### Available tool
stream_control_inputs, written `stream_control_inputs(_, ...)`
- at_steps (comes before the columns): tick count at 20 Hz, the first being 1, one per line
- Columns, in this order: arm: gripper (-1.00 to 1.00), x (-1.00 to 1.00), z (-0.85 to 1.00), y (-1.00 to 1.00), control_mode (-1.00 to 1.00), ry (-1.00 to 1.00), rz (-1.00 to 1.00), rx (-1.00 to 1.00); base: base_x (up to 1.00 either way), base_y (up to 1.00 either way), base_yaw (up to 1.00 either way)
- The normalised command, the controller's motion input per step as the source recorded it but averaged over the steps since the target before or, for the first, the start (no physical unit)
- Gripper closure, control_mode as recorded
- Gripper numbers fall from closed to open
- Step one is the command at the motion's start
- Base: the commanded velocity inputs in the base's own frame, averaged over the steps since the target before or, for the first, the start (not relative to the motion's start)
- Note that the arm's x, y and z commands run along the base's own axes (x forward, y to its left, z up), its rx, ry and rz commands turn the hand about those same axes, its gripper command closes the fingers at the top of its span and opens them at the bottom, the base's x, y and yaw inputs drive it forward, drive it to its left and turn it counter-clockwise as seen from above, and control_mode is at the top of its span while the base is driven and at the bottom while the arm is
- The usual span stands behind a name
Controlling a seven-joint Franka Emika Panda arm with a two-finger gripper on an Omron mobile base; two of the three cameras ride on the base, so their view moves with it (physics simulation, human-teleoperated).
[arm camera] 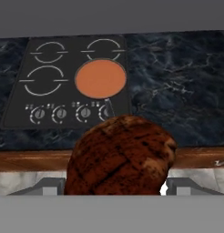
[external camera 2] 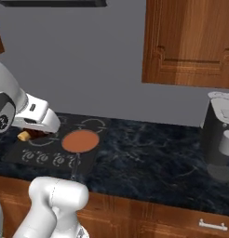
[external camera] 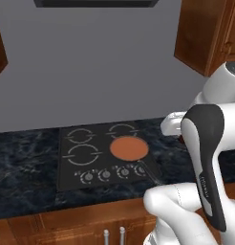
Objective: Retrieve the steak from the fridge and place it on the saucepan with marinade on the stove.
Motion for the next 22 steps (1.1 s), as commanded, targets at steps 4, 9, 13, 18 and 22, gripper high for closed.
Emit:
stream_control_inputs(4,1.0,0.0,0.0,0.0,1.0,0.0,0.0,0.0,0.37,0.0,0.14)
stream_control_inputs(9,1.0,0.39,-0.06,0.0,-1.0,0.02,0.0,0.03,0.4,0.0,0.0)
stream_control_inputs(13,1.0,0.97,-0.23,0.07,-1.0,0.17,0.0,0.03,0.0,0.0,0.0)
stream_control_inputs(18,1.0,0.95,-0.29,0.22,-1.0,0.19,0.0,0.0,0.0,0.0,0.0)
stream_control_inputs(22,1.0,0.69,-0.34,0.15,-1.0,0.18,0.0,0.0,0.0,0.0,0.0)
